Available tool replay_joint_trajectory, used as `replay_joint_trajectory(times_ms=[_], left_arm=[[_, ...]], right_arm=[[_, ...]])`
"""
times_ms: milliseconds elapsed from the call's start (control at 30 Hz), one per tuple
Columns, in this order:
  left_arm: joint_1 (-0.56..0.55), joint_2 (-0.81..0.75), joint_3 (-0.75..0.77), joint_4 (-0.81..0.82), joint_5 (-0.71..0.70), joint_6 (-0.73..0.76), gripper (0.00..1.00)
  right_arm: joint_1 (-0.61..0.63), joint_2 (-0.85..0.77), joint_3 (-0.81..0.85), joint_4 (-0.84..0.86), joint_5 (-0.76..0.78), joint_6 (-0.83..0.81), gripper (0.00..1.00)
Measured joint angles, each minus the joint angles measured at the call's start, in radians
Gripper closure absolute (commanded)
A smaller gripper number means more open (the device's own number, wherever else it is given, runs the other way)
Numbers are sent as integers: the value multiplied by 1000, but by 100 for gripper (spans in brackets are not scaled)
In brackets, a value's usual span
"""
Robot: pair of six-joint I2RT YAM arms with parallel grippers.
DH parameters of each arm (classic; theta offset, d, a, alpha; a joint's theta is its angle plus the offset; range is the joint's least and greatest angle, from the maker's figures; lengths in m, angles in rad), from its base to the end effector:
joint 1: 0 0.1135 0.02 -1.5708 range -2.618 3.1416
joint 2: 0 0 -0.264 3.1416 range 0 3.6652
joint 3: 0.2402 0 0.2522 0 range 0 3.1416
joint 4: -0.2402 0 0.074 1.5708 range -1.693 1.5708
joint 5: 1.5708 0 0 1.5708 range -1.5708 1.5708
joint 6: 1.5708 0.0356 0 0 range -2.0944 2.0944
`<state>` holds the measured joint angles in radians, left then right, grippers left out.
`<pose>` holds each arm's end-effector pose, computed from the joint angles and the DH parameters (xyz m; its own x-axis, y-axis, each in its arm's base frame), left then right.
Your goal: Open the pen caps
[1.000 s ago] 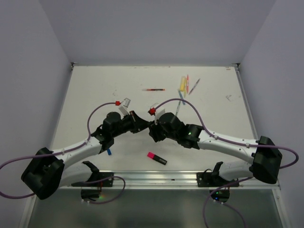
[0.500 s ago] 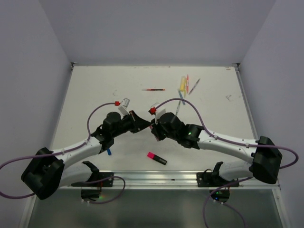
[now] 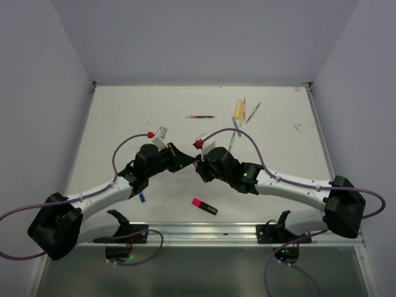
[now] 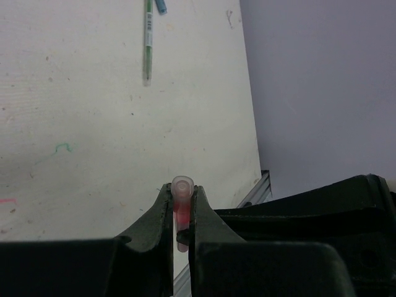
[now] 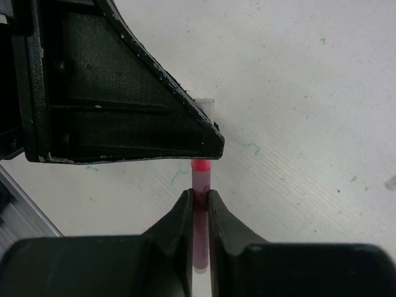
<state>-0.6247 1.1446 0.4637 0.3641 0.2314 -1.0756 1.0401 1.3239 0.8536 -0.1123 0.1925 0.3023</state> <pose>0.1917 -0.1483 0.2125 -0.7765 -0.4959 -0.3887 0.1322 0.4749 -0.8700 0.1537 0.2484 0.2520 -0.4938 -0.2641 -0.8285 -0.6480 0.7471 0.1481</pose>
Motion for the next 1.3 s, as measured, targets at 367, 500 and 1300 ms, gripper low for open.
replay_joint_trajectory(times_ms=[367, 500, 1300], left_arm=[[9, -22, 0, 75, 5, -50, 100], [9, -26, 0, 64, 6, -47, 100], [162, 64, 215, -260, -221, 30, 100]], right_arm=[[2, 71, -11, -14, -1, -14, 100], [2, 77, -10, -20, 0, -14, 100], [6, 72, -6, -90, 113, -68, 100]])
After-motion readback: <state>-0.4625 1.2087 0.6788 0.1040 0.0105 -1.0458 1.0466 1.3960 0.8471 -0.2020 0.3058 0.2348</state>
